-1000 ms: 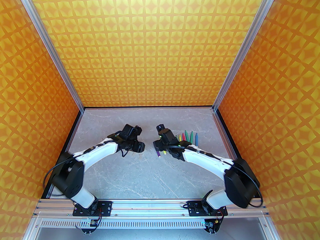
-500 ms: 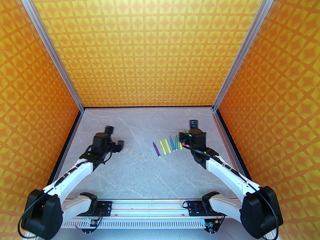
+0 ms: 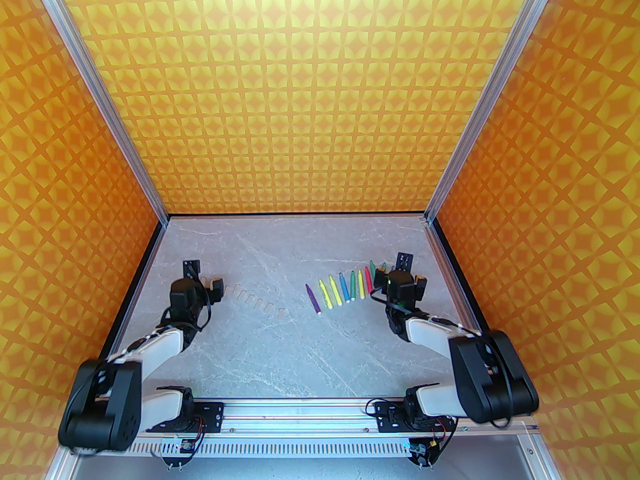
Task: Open the pen caps
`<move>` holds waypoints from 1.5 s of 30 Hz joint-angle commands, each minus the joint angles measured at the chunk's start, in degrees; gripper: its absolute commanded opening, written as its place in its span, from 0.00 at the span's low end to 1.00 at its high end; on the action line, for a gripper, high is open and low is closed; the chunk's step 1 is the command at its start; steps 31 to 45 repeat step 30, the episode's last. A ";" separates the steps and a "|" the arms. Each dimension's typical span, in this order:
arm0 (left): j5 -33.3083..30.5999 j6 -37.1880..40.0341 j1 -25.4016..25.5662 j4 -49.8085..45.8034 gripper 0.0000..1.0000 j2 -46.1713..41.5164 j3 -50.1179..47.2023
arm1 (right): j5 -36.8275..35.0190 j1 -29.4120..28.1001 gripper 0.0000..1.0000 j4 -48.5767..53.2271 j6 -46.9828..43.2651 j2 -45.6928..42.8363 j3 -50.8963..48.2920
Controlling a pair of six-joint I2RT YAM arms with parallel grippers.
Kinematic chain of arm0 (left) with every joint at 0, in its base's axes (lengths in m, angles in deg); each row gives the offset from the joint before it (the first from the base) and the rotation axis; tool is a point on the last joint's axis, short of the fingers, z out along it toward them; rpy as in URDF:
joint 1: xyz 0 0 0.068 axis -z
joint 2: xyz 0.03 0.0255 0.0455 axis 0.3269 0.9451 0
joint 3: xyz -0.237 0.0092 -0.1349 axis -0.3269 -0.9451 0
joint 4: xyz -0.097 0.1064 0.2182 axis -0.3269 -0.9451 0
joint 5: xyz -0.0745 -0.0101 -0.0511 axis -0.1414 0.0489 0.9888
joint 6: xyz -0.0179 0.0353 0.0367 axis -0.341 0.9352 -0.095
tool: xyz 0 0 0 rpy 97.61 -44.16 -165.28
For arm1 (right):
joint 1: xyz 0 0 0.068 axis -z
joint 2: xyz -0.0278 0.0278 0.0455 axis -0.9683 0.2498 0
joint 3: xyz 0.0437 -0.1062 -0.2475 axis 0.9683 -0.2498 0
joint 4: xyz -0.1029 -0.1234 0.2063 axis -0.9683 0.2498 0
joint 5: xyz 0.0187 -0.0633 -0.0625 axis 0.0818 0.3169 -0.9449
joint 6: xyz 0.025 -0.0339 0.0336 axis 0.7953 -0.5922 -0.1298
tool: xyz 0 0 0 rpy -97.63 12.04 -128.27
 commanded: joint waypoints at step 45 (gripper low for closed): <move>-0.15 0.48 -4.22 25.01 0.99 12.83 -0.49 | 7.18 0.69 0.98 -16.18 -2.99 3.20 -3.55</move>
